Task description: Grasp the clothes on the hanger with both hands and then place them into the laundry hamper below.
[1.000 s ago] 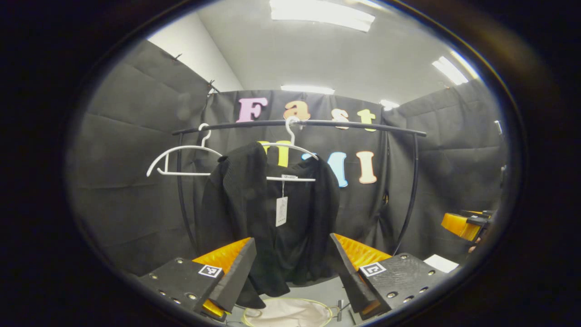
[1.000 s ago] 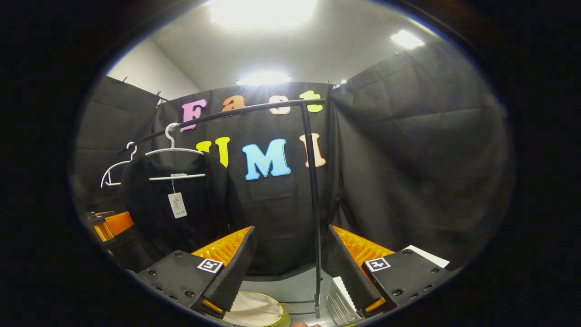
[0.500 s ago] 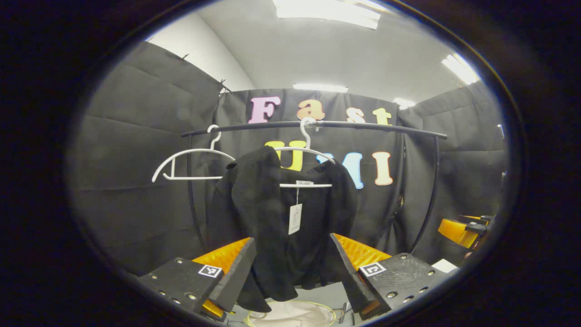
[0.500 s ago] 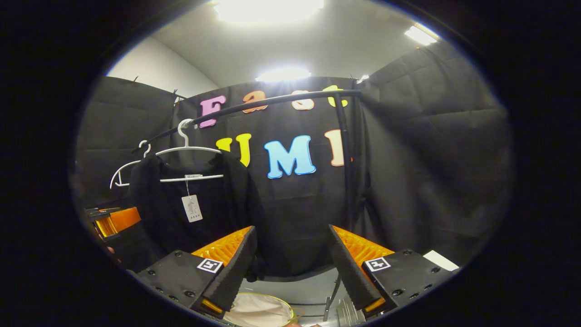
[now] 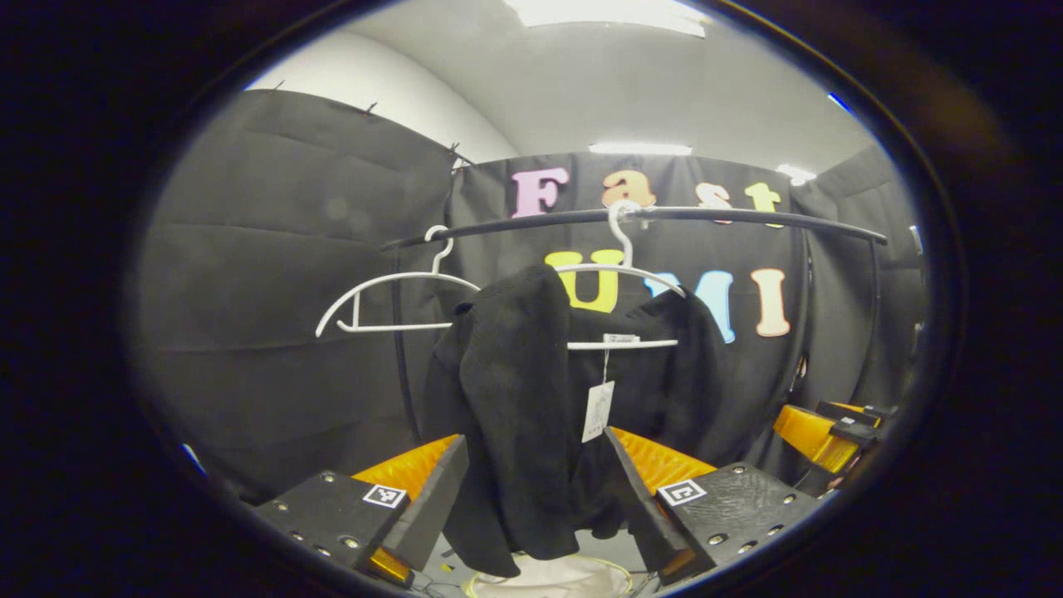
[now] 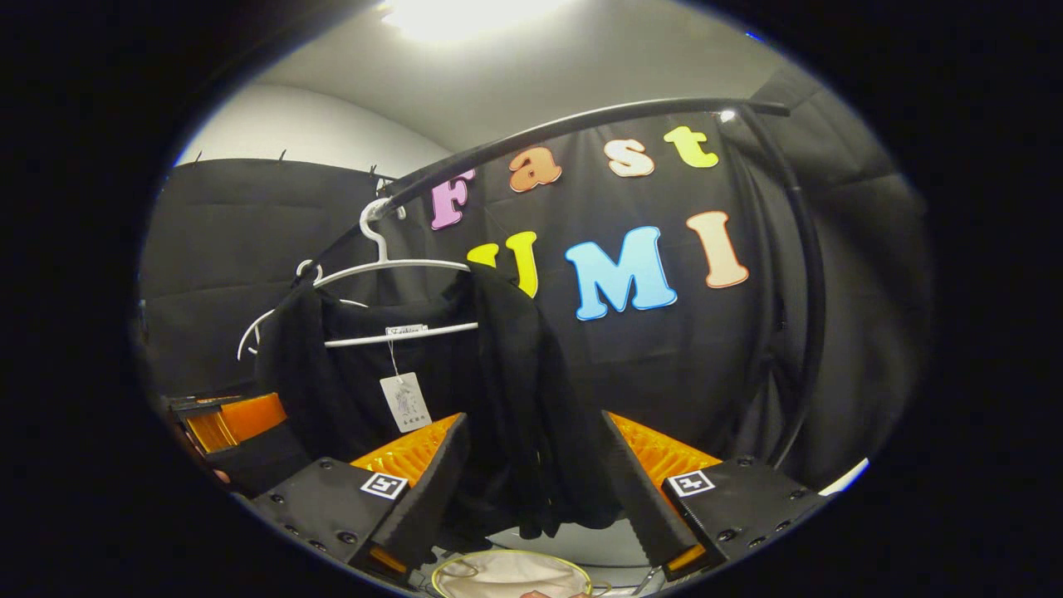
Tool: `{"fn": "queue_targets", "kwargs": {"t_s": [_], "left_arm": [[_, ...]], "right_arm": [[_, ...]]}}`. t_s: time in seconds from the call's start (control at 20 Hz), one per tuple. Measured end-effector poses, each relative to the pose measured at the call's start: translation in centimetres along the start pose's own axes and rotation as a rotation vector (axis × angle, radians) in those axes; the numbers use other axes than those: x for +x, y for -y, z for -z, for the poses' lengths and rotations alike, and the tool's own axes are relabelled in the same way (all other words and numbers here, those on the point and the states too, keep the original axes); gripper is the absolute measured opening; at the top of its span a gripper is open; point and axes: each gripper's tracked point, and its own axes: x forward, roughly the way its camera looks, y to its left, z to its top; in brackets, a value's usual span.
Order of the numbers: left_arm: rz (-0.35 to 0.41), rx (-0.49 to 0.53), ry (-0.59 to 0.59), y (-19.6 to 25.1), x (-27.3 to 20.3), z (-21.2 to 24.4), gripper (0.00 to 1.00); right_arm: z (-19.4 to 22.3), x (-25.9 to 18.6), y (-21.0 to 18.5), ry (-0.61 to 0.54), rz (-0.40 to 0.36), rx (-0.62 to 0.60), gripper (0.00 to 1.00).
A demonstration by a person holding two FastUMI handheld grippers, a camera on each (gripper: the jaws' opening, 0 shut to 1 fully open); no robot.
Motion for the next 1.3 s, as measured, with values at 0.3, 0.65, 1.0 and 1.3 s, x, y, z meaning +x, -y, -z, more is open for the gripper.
{"fn": "queue_targets", "kwargs": {"t_s": [0.3, 0.65, 1.0, 1.3], "left_arm": [[-0.125, -0.039, -0.031, -0.9, 3.7, 0.8, 0.94], [-0.196, -0.096, -0.053, -1.6, 6.3, 2.1, 0.95], [-0.198, -0.083, -0.039, -0.4, 9.1, 1.9, 0.94], [-0.207, -0.065, -0.046, 0.1, 11.0, 2.1, 0.94]], "right_arm": [[-0.7, 6.3, -0.5, -0.003, -0.053, 0.013, 0.98], [0.3, 11.1, -2.5, -0.046, -0.137, -0.003, 0.98], [1.0, 14.2, -3.5, -0.058, -0.172, -0.038, 0.98], [1.4, 16.4, -3.3, -0.077, -0.160, -0.021, 0.98]]}}
